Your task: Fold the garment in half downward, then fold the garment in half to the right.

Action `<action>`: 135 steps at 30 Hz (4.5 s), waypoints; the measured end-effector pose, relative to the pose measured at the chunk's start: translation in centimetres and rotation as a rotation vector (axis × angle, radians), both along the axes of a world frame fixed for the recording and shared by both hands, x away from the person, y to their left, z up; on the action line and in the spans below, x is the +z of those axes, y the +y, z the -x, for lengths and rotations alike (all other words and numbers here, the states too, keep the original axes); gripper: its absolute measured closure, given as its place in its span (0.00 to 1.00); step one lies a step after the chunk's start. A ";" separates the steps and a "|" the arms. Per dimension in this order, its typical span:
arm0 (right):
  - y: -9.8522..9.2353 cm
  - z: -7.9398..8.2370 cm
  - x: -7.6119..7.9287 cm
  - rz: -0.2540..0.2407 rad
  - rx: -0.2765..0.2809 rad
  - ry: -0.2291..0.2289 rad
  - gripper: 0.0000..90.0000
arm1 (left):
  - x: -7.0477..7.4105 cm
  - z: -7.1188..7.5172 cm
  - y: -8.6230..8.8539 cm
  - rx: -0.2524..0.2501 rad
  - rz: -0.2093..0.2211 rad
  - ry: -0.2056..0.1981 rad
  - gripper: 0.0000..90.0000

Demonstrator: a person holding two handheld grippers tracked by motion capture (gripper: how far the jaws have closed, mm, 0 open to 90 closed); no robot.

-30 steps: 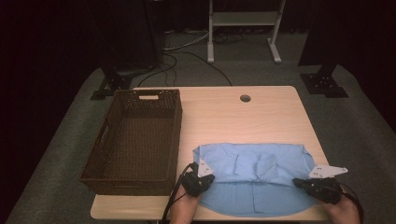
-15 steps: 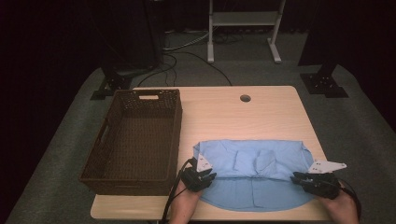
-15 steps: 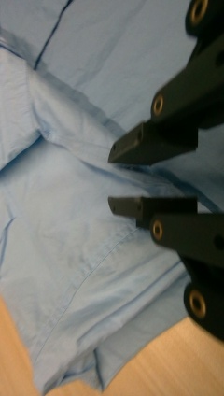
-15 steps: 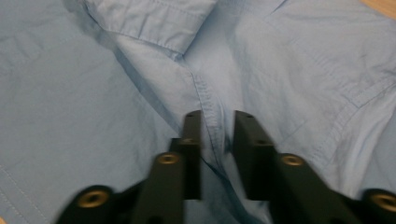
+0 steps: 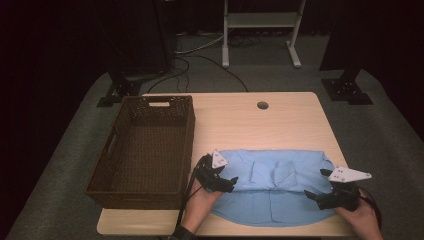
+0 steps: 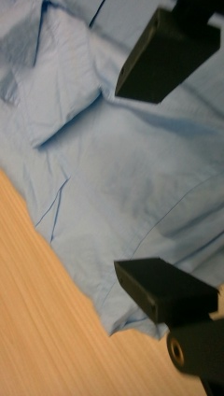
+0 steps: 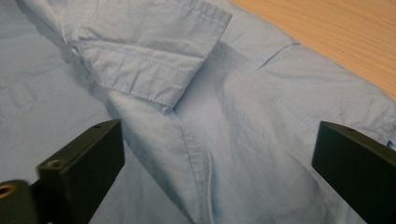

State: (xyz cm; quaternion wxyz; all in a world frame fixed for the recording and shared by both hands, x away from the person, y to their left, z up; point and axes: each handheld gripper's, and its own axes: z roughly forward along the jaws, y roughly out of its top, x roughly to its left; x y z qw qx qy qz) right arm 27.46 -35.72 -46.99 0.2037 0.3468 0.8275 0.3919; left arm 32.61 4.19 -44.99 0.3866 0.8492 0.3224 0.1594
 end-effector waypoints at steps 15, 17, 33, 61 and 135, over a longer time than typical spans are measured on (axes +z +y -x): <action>0.8 -2.8 0.7 -0.026 0.023 0.017 0.00 | -1.8 -3.5 0.2 0.042 -0.039 0.002 0.01; 1.0 -3.1 0.9 -0.030 0.029 0.018 0.00 | -2.4 -3.8 0.2 0.048 -0.039 0.022 0.01; 2.6 -5.5 1.2 -0.059 0.090 0.081 0.00 | -3.5 -4.1 0.4 0.062 -0.035 0.051 0.00; 4.3 -7.8 0.7 -0.136 0.196 0.224 0.20 | -3.5 -4.1 0.4 0.062 -0.035 0.051 0.00; 5.0 1.2 2.9 -0.040 0.368 0.163 0.96 | -3.4 -4.1 0.4 0.064 -0.037 0.054 0.00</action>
